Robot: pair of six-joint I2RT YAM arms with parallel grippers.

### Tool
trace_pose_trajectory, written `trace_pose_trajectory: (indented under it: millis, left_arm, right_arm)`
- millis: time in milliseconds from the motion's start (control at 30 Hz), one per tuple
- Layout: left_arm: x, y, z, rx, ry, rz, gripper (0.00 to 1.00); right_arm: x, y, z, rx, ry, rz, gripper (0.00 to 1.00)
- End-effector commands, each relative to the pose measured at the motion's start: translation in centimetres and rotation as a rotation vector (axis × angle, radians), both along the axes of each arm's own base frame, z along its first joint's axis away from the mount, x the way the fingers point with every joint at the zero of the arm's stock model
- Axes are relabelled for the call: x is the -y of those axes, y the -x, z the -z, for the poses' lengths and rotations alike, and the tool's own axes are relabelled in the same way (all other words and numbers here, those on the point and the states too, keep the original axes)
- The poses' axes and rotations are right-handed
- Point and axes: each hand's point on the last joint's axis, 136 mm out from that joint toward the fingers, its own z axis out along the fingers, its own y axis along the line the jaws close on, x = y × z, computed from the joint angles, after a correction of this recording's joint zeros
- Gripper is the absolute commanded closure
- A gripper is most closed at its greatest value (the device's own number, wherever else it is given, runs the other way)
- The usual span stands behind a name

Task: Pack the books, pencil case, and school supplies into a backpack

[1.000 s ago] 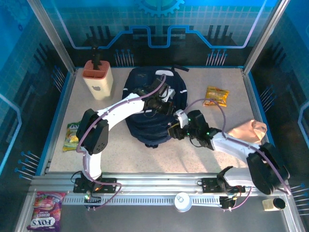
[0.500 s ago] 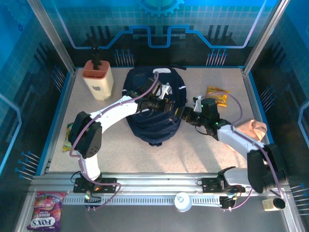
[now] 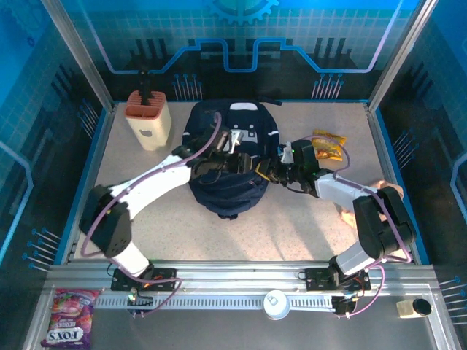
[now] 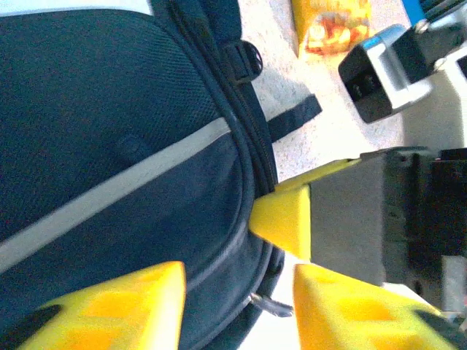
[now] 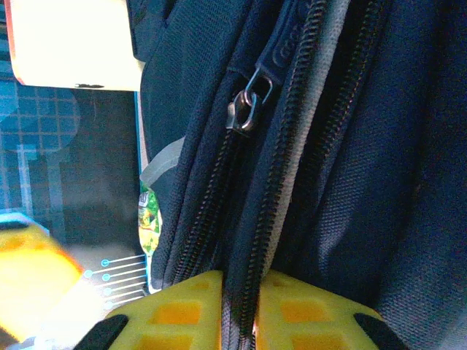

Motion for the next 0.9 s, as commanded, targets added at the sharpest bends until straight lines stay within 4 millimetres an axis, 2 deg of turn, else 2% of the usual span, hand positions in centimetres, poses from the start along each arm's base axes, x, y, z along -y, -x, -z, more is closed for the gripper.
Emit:
trace_pose_trajectory:
  millis: [0, 100, 200, 333, 633, 700, 867]
  left_arm:
    - [-1.1, 2.6, -0.1, -0.039, 0.011, -0.157, 0.48]
    - [-0.4, 4.3, 1.2, -0.076, 0.022, -0.213, 0.46]
    - [1.3, 4.9, 2.2, -0.11, 0.039, -0.214, 0.46]
    - [2.3, 4.5, 3.9, -0.162, 0.03, -0.255, 0.48]
    - [4.5, 2.1, 5.1, -0.13, 0.045, -0.276, 0.51]
    - [4.5, 1.9, 5.5, -0.14, 0.029, -0.289, 0.56]
    - [2.9, 2.2, 6.6, -0.158, -0.028, -0.352, 0.73]
  right_arm:
    - [-2.1, -0.7, -3.4, 0.1, -0.071, -0.065, 0.84]
    - [-2.5, -0.7, -4.1, 0.119, -0.097, -0.08, 0.84]
    - [-2.8, -0.7, -4.5, 0.125, -0.116, -0.09, 0.84]
    - [-2.9, -0.6, -5.0, 0.135, -0.124, -0.092, 0.85]
    - [-3.0, -0.3, -5.2, 0.139, -0.137, -0.1, 0.85]
    - [-3.0, -0.2, -5.2, 0.137, -0.137, -0.099, 0.86]
    - [-2.6, -0.3, -5.0, 0.139, -0.123, -0.084, 0.86]
